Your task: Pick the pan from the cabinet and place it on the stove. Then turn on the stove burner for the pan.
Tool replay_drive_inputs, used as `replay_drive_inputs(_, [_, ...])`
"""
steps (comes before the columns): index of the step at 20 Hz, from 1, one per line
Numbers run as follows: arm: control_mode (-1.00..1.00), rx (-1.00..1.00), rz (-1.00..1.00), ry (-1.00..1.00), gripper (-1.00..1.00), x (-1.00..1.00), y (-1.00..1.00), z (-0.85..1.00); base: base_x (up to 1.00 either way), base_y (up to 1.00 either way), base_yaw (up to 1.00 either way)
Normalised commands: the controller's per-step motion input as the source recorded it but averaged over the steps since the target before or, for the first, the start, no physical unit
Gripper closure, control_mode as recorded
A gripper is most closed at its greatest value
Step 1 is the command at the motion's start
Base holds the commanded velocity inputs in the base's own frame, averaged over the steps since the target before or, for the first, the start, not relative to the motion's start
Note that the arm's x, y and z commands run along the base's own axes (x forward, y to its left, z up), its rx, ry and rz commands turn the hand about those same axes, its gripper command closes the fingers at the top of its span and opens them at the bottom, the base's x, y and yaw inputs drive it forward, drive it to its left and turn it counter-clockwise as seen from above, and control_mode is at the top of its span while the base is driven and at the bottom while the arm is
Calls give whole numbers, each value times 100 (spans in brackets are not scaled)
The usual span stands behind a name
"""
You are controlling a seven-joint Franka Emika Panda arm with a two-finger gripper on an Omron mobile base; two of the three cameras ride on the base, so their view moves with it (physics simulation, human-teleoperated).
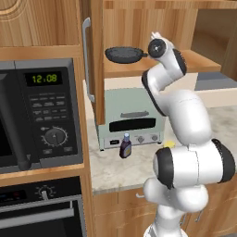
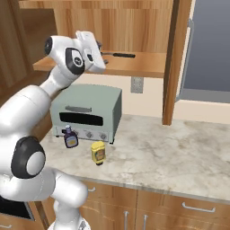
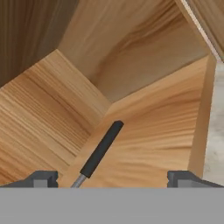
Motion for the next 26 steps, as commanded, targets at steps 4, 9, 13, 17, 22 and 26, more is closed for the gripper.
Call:
replay_drive_inputs(4, [-100, 0, -13, 6, -100, 39, 0, 0, 0, 0, 0])
replay_drive_inputs(9, [-100, 0, -8, 10, -100, 34, 0, 0, 0, 0, 0])
replay_drive_inputs(13, [-100, 0, -4, 10, -100, 37, 0, 0, 0, 0, 0])
replay_drive_inputs(17, [-100, 0, -3, 6, -100, 33, -3, -3, 0, 0, 0])
replay_drive_inputs(22, [-100, 2, 0, 0, -100, 17, -19, -27, 0, 0, 0])
replay_drive_inputs(26, [-100, 5, 0, 0, -100, 25, -11, -23, 0, 0, 0])
